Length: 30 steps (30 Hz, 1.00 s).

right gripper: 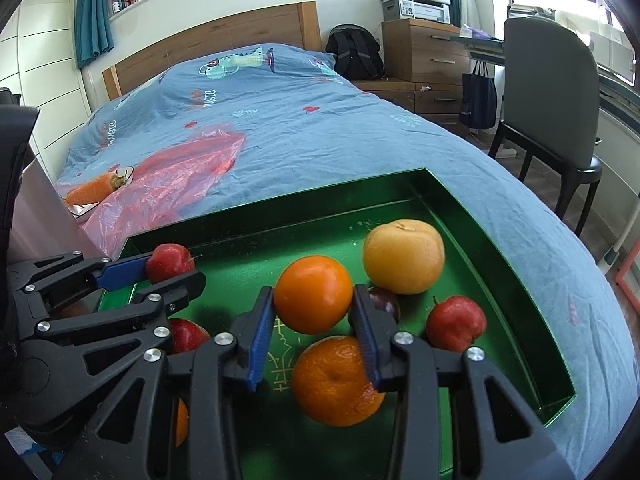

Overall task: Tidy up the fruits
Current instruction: 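Lower the orange and apple into the tray and open both tools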

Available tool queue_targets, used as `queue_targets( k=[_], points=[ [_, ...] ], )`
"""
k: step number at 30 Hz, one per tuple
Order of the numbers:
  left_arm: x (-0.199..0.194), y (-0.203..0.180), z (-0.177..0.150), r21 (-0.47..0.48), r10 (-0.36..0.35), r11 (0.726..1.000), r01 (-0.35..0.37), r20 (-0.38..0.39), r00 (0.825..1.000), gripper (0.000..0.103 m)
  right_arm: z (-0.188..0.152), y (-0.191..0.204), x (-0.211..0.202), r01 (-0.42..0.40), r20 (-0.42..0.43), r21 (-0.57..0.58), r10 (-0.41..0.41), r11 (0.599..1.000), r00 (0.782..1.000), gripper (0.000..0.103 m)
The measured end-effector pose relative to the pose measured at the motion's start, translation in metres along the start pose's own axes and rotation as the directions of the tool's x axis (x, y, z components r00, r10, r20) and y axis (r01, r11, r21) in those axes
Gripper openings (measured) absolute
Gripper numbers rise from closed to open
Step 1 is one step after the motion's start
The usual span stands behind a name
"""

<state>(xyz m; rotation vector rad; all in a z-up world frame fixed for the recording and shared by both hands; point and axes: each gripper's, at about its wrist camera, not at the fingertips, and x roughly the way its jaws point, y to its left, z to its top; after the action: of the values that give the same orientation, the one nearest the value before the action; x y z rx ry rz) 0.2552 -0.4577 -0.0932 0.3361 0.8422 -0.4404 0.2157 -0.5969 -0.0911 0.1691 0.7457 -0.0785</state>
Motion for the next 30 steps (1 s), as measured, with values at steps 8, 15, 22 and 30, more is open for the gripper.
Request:
queue_targets(
  k=[8,15,22,30],
  points=[
    [0.004,-0.003,-0.003,0.006,-0.011,1.0,0.011,-0.022,1.0,0.03,0.0,0.005,-0.002,0.031,-0.002,-0.038,-0.031,0.999,1.0,0.048],
    [0.001,-0.002,-0.001,0.007,-0.008,1.0,0.008,-0.011,1.0,0.031,-0.001,0.007,-0.002,0.058,-0.002,-0.063,-0.058,0.996,0.998,0.049],
    [-0.005,0.0,-0.002,-0.003,-0.007,1.0,0.007,-0.003,1.0,0.04,-0.001,0.004,-0.006,0.068,0.004,-0.053,-0.068,0.996,0.998,0.049],
    [-0.013,-0.002,-0.006,0.024,-0.001,1.0,0.0,0.014,1.0,0.043,0.0,-0.001,-0.012,0.073,0.014,-0.025,-0.073,0.997,0.997,0.061]
  ],
)
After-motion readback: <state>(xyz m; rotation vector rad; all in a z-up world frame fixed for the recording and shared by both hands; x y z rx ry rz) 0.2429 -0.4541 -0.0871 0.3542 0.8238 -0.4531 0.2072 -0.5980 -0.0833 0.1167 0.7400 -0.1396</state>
